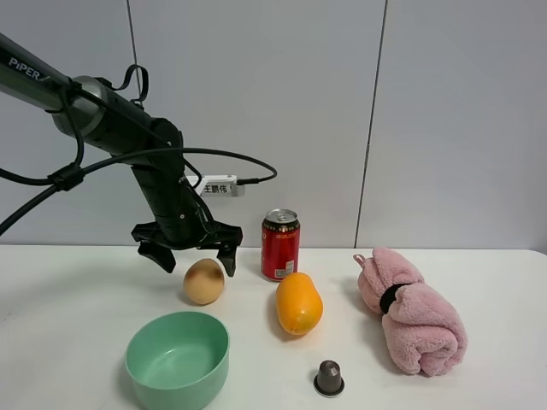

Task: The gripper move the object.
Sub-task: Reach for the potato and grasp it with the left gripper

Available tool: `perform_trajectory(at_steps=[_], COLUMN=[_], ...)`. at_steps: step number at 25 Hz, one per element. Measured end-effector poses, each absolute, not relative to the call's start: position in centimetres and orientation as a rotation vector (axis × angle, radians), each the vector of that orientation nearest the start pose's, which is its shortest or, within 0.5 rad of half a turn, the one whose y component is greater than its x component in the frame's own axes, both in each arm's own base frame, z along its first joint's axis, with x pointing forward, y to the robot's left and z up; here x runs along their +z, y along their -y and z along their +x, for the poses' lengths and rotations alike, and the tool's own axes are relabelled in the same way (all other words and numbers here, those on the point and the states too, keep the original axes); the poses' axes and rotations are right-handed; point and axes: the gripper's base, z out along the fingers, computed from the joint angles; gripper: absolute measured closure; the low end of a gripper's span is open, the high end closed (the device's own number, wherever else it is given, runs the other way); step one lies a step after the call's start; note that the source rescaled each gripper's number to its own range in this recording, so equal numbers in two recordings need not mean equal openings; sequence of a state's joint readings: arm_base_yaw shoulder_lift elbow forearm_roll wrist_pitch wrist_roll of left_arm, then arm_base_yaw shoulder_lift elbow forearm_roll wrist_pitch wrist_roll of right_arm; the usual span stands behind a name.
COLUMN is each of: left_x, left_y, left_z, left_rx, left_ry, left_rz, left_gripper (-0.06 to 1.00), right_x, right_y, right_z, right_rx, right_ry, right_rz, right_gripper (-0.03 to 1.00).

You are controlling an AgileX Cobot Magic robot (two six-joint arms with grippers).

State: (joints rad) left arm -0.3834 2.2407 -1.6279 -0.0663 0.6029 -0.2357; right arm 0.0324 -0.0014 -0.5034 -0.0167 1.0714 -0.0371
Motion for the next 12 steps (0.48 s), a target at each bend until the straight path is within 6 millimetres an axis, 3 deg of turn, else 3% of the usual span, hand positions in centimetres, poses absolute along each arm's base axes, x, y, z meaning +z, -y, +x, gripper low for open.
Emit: perform_trajectory(at_steps=[4, 9, 12], left_x=[12.9, 10.8, 10.5], left_y=[17.8, 17.8, 17.8], left_z=[43.9, 43.9, 43.9], left_rx=[-0.253, -0.238, -0.237], left_ry=[-2.714, -2.758, -2.764], left_rz=[0.130, 0.128, 0.127], left_gripper=[-0.06, -0.06, -0.06], right_x=[27.7, 27.7, 27.7], right_y=[0.2, 0.2, 0.2], right_z=[-0.6, -0.6, -0.6], right_rx=[-0.023, -0.023, -0.023], right_ry=[-2.049, -2.049, -2.049], right_rz=[-0.070, -0.070, -0.070], right_gripper=[-0.03, -0.03, -0.03])
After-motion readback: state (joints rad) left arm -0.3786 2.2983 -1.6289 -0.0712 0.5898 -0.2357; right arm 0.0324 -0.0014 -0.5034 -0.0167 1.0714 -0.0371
